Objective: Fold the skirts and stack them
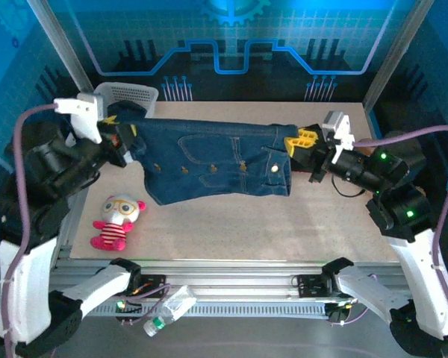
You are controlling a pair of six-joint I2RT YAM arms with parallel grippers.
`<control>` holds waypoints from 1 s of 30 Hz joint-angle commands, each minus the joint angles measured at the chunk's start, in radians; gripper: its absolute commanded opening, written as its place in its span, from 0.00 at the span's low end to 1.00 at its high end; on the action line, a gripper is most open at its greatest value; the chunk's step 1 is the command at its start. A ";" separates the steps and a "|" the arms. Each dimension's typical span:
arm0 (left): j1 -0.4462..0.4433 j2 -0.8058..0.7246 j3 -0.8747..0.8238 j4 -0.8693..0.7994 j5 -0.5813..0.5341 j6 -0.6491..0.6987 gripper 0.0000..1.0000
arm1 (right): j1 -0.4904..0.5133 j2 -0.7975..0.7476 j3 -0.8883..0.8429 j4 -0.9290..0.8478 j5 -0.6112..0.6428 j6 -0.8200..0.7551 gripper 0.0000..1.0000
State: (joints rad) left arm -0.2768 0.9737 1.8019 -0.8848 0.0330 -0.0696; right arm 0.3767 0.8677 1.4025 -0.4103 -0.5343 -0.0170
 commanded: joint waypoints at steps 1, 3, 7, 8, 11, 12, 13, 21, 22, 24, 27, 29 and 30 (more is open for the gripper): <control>0.011 -0.030 0.046 -0.002 0.039 0.037 0.00 | -0.006 -0.045 0.006 0.004 -0.044 -0.006 0.00; 0.011 -0.010 0.048 -0.008 0.078 0.031 0.00 | 0.000 -0.052 -0.019 0.034 -0.038 0.010 0.00; 0.011 0.106 -0.009 0.012 0.030 -0.007 0.00 | 0.011 -0.022 -0.093 0.103 0.104 0.033 0.00; 0.011 0.163 -0.020 0.005 0.002 -0.014 0.00 | 0.011 -0.003 -0.123 0.126 0.149 0.042 0.00; 0.013 0.342 -0.049 -0.005 -0.020 0.000 0.00 | -0.004 0.093 -0.228 0.191 0.228 0.057 0.00; 0.014 0.411 -0.060 0.005 -0.014 0.024 0.00 | -0.021 0.147 -0.263 0.223 0.221 0.063 0.00; 0.014 0.477 -0.062 0.008 -0.012 0.053 0.00 | -0.038 0.197 -0.291 0.257 0.210 0.068 0.00; 0.024 1.401 0.739 -0.194 -0.274 0.251 0.96 | -0.233 0.981 -0.029 0.361 0.108 0.093 0.27; 0.024 1.517 0.944 -0.270 -0.300 0.248 0.99 | -0.233 1.054 0.071 0.289 0.138 0.091 0.40; 0.027 1.672 1.301 -0.385 -0.307 0.215 0.99 | -0.227 1.164 0.220 0.179 0.227 0.138 0.70; 0.028 1.538 1.083 -0.338 -0.305 0.114 0.99 | -0.199 1.165 0.251 0.146 0.318 0.177 1.00; 0.028 1.292 0.626 -0.114 -0.280 0.023 0.99 | -0.176 1.147 0.242 0.105 0.405 0.197 1.00; 0.028 1.197 0.446 -0.018 -0.237 -0.018 0.99 | -0.167 1.142 0.240 0.080 0.436 0.211 1.00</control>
State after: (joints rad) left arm -0.2520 2.5053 2.5160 -1.0405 -0.2237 0.0429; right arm 0.1715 2.0686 1.6066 -0.2367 -0.2203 0.1410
